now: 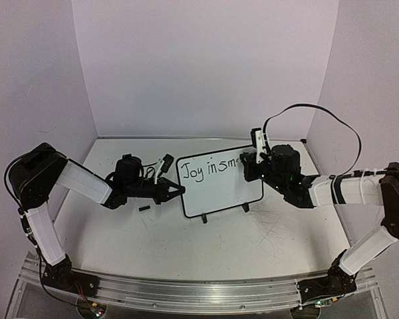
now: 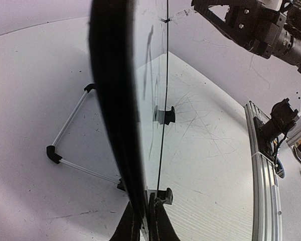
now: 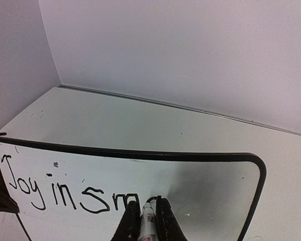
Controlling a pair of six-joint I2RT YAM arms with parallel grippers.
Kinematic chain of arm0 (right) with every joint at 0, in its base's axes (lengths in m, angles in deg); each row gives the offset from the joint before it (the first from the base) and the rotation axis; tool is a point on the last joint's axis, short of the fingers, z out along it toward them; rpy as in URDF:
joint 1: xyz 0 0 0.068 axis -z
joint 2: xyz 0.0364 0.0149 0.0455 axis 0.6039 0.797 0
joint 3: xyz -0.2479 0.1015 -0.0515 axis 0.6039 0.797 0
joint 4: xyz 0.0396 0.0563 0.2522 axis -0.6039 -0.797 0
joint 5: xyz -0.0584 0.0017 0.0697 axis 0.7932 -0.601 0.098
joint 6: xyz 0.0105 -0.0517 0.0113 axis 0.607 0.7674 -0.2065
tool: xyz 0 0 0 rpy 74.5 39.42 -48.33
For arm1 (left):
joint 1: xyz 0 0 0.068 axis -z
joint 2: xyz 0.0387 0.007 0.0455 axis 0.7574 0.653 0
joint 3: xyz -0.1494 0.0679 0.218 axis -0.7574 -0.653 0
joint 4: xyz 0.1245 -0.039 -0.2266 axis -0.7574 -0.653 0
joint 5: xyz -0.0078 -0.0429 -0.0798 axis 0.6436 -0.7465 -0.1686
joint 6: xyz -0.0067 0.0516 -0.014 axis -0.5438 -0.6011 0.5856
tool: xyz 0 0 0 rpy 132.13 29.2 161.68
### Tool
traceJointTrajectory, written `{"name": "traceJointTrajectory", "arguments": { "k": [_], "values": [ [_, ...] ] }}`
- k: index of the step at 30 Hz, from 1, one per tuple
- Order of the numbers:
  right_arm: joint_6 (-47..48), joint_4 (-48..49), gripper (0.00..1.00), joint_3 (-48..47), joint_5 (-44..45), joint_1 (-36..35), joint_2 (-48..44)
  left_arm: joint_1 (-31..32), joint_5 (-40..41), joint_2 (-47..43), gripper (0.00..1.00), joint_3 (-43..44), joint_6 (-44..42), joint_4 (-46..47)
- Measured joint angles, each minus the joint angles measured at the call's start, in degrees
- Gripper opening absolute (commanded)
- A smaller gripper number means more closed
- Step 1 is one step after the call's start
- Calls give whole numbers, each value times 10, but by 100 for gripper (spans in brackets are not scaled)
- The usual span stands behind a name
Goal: Write a sentence on the whiteboard
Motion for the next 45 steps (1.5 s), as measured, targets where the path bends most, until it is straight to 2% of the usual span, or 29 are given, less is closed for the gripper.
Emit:
{"name": "traceJointTrajectory", "arguments": {
  "k": [45],
  "values": [
    [11,-19,0,2,47,-2,-2,0,2,0,0,0,2,0]
  ]
}}
